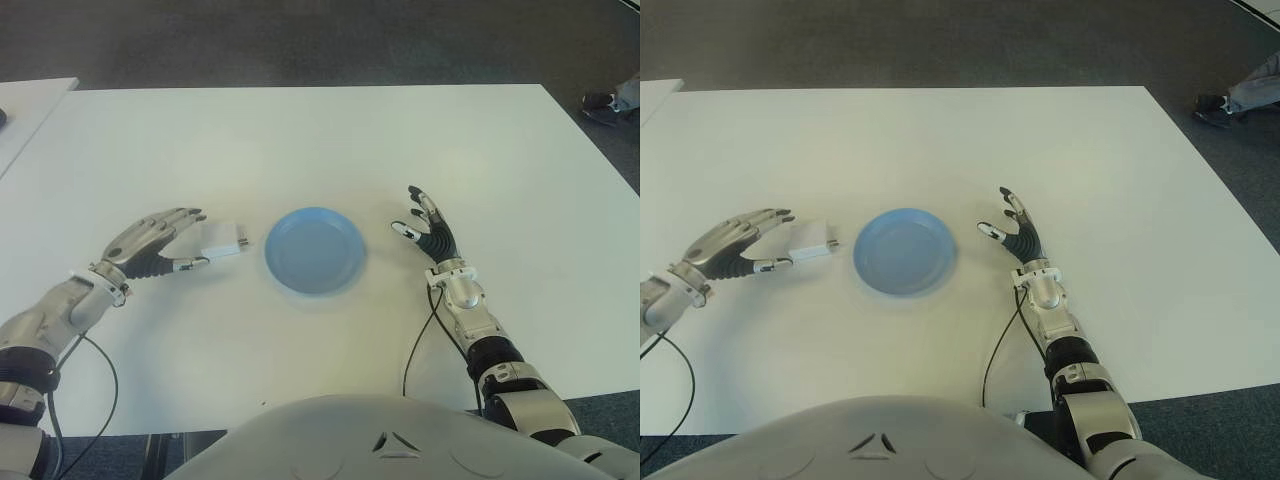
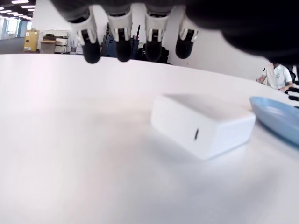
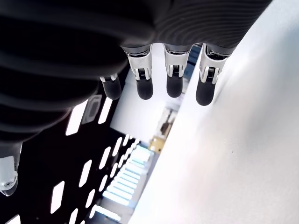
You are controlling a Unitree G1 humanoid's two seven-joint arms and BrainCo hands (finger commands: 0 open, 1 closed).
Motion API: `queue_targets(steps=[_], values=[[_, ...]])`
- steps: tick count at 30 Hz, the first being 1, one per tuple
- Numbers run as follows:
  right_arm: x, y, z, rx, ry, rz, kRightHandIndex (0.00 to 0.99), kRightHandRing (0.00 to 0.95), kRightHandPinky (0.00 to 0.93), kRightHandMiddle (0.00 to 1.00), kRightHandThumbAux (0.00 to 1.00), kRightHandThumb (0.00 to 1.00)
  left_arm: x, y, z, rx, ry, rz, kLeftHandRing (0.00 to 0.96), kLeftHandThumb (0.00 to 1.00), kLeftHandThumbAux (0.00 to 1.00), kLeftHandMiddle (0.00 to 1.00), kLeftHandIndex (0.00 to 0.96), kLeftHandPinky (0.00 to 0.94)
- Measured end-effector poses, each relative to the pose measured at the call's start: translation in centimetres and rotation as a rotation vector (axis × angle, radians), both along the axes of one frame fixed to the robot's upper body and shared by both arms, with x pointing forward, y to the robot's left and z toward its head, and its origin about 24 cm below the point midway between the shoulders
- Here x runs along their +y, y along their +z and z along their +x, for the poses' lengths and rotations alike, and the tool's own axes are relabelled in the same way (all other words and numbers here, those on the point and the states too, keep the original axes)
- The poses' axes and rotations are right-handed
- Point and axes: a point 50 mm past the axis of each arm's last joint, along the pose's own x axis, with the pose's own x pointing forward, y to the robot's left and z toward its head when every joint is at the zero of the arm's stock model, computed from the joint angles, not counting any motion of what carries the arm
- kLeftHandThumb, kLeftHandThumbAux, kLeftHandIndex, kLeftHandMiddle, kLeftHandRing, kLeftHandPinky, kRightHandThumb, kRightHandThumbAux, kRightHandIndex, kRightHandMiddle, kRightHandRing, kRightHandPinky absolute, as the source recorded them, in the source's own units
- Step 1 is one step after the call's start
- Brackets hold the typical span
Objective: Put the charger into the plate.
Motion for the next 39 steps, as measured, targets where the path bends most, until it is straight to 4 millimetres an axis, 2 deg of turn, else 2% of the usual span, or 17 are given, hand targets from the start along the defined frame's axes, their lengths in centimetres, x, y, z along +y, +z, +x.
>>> queue_targets(steps=[3, 7, 17, 29, 39], values=[[0.0, 0.0, 0.0, -0.001, 0.001, -0.002, 0.0, 0.056, 0.158, 0.0, 0.467, 0.176, 0.3, -1.3, -0.7, 0.009, 0.018, 0.01, 0.0, 0.399, 0.113, 0.0, 0.0, 0.0], [-0.1, 0.0, 0.0, 0.001, 0.001, -0.004, 0.0, 0.06, 0.162, 0.0, 0.465, 0.18, 0.5, -1.7, -0.7, -0.001, 0.033, 0.008, 0.0, 0.401, 0.109, 0.0, 0.0, 0.0], [-0.1, 0.0, 0.1, 0.002, 0.001, -0.003, 0.0, 0.07, 0.164, 0.0, 0.448, 0.173, 0.5, -1.8, -0.2, 0.012, 0.047, 0.006, 0.0, 0.414, 0.102, 0.0, 0.0, 0.0], [0.1, 0.0, 0.1, -0.002, 0.005, -0.01, 0.0, 0.053, 0.149, 0.0, 0.445, 0.166, -1.1, -2.1, 1.4, 0.026, 0.005, 0.006, 0.0, 0.386, 0.106, 0.0, 0.0, 0.0], [0.1, 0.0, 0.1, -0.006, 0.001, -0.015, 0.0, 0.052, 0.152, 0.0, 0.446, 0.16, -1.3, -2.0, 1.8, 0.031, -0.001, 0.005, 0.0, 0.362, 0.113, 0.0, 0.0, 0.0]])
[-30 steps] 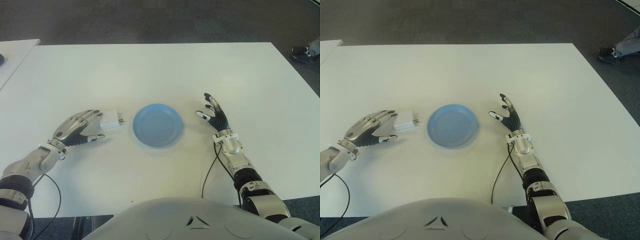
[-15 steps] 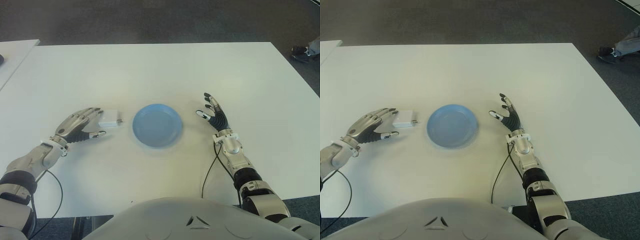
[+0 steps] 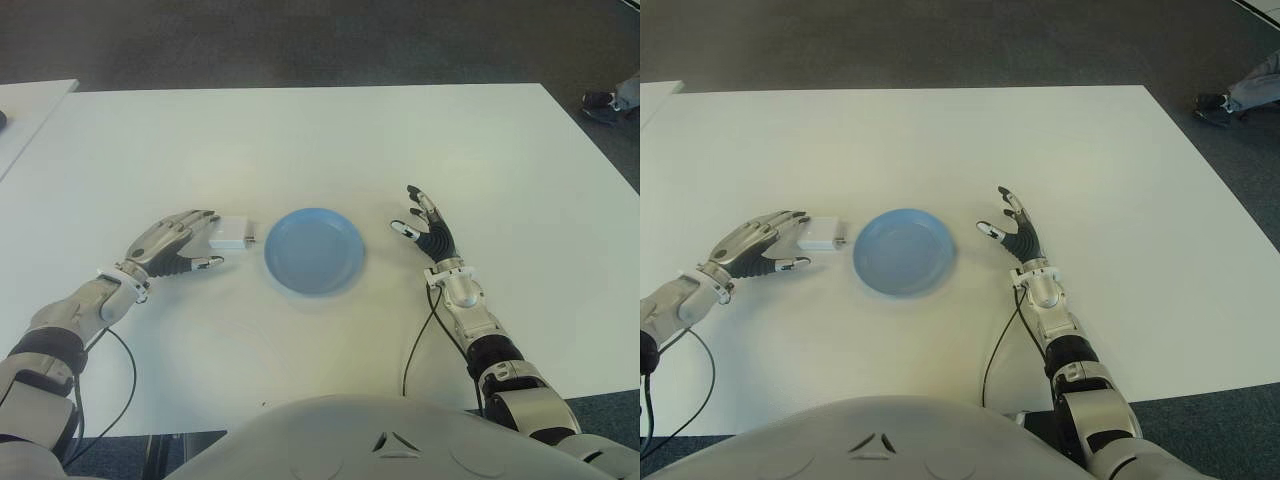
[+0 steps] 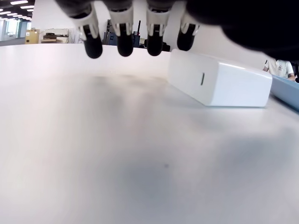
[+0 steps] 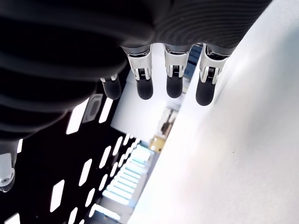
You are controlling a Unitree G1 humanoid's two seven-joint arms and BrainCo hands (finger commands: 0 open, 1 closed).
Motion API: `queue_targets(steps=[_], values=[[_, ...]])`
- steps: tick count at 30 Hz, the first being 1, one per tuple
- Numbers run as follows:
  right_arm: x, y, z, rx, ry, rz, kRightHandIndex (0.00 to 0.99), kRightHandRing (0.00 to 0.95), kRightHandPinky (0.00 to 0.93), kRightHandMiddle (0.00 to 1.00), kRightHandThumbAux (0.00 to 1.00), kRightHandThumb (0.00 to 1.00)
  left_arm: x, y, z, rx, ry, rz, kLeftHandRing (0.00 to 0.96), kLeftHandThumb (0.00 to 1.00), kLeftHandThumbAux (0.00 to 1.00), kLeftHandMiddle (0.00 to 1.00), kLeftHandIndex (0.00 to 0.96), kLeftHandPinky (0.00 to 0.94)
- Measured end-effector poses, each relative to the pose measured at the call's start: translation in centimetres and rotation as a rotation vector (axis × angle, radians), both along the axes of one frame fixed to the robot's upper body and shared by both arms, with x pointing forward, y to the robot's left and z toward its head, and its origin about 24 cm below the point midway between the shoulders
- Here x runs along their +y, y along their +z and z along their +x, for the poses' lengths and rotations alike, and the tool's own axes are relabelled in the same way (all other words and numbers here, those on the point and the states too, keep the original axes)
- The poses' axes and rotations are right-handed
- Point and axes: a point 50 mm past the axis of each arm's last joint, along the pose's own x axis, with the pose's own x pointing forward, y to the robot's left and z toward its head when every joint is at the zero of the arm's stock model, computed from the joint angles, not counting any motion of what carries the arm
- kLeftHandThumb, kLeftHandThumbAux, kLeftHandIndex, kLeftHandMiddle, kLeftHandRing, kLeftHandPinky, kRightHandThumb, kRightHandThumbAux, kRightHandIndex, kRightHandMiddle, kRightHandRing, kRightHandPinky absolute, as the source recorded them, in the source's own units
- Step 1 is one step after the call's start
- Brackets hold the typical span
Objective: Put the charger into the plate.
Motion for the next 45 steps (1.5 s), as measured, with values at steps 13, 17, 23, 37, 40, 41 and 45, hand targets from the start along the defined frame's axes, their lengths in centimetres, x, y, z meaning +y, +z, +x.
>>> queue_targets(steps=[13, 17, 23, 37, 40, 41, 45], values=[[0.0, 0.0, 0.0, -0.01, -0.014, -0.009, 0.0, 0.06, 0.158, 0.0, 0.437, 0.161, 0.2, 0.3, 0.5, -0.014, 0.022, 0.025, 0.0, 0.364, 0.11, 0.0, 0.0, 0.0], [0.1, 0.0, 0.0, -0.014, -0.018, -0.015, 0.0, 0.058, 0.148, 0.0, 0.437, 0.162, 0.2, 0.4, 0.5, -0.028, 0.026, 0.027, 0.0, 0.375, 0.108, 0.0, 0.0, 0.0], [0.0, 0.1, 0.0, -0.02, -0.027, -0.017, 0.0, 0.052, 0.139, 0.0, 0.437, 0.165, 0.2, 0.3, 0.4, -0.059, 0.024, 0.035, 0.0, 0.383, 0.103, 0.0, 0.0, 0.0], [0.1, 0.1, 0.0, -0.036, -0.04, -0.029, 0.0, 0.056, 0.139, 0.0, 0.434, 0.17, 0.0, 0.9, 0.5, -0.143, 0.002, 0.061, 0.0, 0.371, 0.098, 0.0, 0.0, 0.0], [0.1, 0.1, 0.0, -0.038, -0.043, -0.03, 0.0, 0.059, 0.136, 0.0, 0.433, 0.168, -0.1, 1.2, 0.7, -0.167, -0.003, 0.061, 0.0, 0.373, 0.099, 0.0, 0.0, 0.0], [0.1, 0.1, 0.0, -0.038, -0.044, -0.031, 0.0, 0.059, 0.133, 0.0, 0.432, 0.166, -0.2, 1.3, 0.7, -0.176, -0.004, 0.061, 0.0, 0.375, 0.101, 0.0, 0.0, 0.0], [0.1, 0.1, 0.1, -0.039, -0.046, -0.032, 0.0, 0.059, 0.125, 0.0, 0.431, 0.163, -0.2, 1.6, 0.8, -0.203, -0.006, 0.064, 0.0, 0.381, 0.101, 0.0, 0.0, 0.0]])
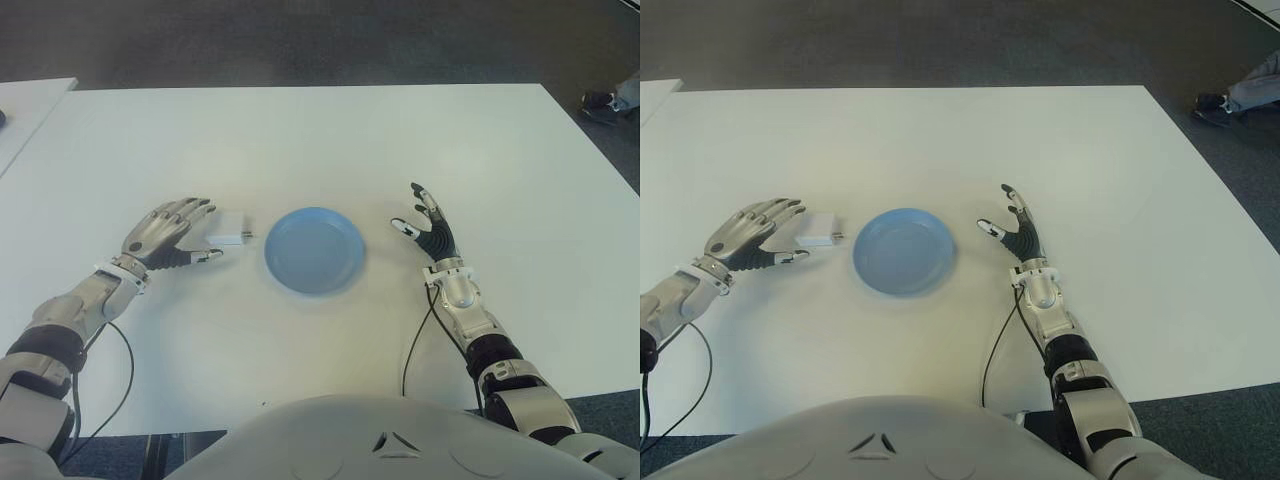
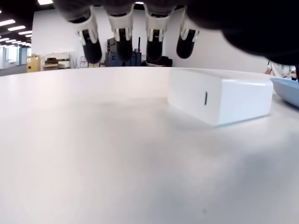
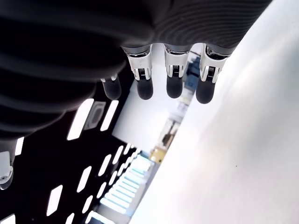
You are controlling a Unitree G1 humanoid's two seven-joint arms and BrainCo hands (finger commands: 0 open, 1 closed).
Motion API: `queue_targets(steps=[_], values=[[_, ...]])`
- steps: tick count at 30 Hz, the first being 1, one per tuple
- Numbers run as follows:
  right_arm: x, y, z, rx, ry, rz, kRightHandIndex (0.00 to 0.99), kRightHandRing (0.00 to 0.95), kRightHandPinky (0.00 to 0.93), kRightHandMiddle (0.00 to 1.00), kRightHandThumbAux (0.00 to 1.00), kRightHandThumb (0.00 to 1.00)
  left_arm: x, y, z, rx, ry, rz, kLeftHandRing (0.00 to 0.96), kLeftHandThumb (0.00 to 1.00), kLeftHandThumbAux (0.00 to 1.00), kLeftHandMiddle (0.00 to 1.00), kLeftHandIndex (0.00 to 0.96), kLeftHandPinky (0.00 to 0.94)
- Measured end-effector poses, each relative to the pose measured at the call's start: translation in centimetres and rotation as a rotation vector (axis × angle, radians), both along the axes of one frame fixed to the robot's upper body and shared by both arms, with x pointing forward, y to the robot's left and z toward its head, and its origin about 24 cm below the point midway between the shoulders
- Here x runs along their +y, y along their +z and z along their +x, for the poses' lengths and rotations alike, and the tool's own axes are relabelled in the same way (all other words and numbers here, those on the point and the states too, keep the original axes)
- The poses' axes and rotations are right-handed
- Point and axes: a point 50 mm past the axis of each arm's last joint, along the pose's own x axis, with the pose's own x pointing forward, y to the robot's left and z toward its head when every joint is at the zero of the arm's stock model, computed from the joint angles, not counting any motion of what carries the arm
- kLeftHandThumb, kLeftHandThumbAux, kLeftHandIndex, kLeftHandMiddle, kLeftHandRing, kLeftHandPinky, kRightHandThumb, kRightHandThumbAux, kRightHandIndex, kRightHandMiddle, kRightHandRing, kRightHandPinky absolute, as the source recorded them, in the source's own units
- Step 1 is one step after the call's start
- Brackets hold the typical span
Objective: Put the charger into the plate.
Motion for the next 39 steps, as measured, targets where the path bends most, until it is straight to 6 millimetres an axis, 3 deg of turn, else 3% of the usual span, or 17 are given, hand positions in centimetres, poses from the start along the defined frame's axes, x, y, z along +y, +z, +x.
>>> queue_targets(steps=[20, 34, 39], values=[[0.2, 0.0, 0.1, -0.006, 0.0, -0.014, 0.0, 0.054, 0.119, 0.0, 0.446, 0.169, -0.7, 2.2, 0.3, -0.123, -0.037, -0.003, 0.0, 0.413, 0.108, 0.0, 0.0, 0.078], [0.2, -0.1, 0.4, -0.006, 0.002, -0.014, 0.0, 0.06, 0.114, 0.006, 0.482, 0.174, -1.2, 2.9, 0.4, -0.127, -0.055, -0.001, 0.0, 0.423, 0.112, 0.0, 0.0, 0.059], [0.2, -0.1, 0.4, -0.004, 0.003, -0.024, 0.0, 0.062, 0.111, 0.009, 0.491, 0.174, -1.4, 2.4, 1.5, -0.097, -0.04, 0.011, 0.0, 0.402, 0.109, 0.0, 0.0, 0.017]])
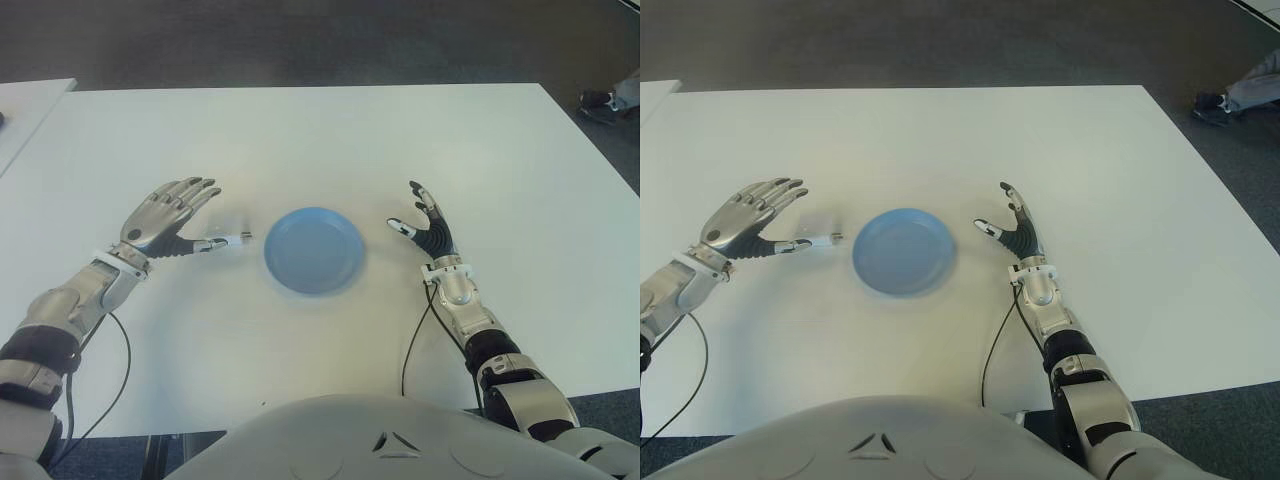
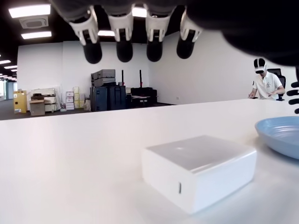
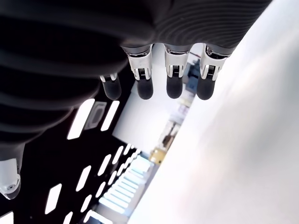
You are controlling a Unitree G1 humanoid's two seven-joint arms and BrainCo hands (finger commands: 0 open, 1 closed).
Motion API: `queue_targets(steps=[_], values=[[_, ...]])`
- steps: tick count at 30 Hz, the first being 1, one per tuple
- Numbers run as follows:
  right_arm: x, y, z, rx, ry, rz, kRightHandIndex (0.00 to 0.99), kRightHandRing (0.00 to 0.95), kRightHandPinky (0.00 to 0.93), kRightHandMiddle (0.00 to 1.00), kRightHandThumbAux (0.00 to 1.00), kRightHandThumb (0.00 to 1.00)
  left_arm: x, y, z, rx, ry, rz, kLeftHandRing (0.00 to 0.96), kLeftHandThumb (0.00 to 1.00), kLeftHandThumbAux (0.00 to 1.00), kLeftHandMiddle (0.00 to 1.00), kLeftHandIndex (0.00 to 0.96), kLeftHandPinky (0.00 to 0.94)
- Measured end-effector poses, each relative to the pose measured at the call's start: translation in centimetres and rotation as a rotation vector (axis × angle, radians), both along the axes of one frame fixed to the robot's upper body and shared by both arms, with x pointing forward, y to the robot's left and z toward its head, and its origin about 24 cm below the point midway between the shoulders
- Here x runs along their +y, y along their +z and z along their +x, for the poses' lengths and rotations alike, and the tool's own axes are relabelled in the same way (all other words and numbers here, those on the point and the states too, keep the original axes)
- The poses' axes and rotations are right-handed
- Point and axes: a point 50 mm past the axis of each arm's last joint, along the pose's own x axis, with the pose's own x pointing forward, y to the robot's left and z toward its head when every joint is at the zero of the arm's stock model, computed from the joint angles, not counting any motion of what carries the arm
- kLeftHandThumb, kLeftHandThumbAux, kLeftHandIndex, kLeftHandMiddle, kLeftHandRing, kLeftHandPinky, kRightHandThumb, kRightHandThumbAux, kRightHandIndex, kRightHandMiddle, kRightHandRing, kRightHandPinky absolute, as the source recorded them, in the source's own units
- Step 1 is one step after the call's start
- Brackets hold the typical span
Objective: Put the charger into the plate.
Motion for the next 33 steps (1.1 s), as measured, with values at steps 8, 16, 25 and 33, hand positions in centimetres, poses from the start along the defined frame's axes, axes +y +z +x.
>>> queue_targets(steps=[8, 16, 25, 33], values=[[0.2, 0.0, 0.1, -0.006, 0.008, -0.008, 0.0, 0.061, 0.109, 0.011, 0.497, 0.171, -0.5, -1.7, 1.6, 0.122, -0.007, 0.029, 0.0, 0.394, 0.105, 0.0, 0.0, 0.0], [0.4, 0.1, 0.2, -0.015, 0.009, -0.009, 0.0, 0.061, 0.111, 0.011, 0.501, 0.172, -1.1, -4.3, 1.9, 0.228, -0.014, 0.059, 0.0, 0.386, 0.108, 0.0, 0.0, 0.0], [0.4, 0.2, 0.2, -0.021, 0.011, -0.014, 0.0, 0.057, 0.107, 0.009, 0.494, 0.173, -1.1, -4.5, 2.2, 0.262, -0.029, 0.069, 0.0, 0.391, 0.116, 0.0, 0.0, 0.0], [0.5, 0.2, 0.2, -0.023, 0.016, -0.02, 0.0, 0.055, 0.101, 0.009, 0.484, 0.163, -1.2, -4.5, 2.4, 0.274, -0.038, 0.081, 0.0, 0.404, 0.123, 0.0, 0.0, 0.0]])
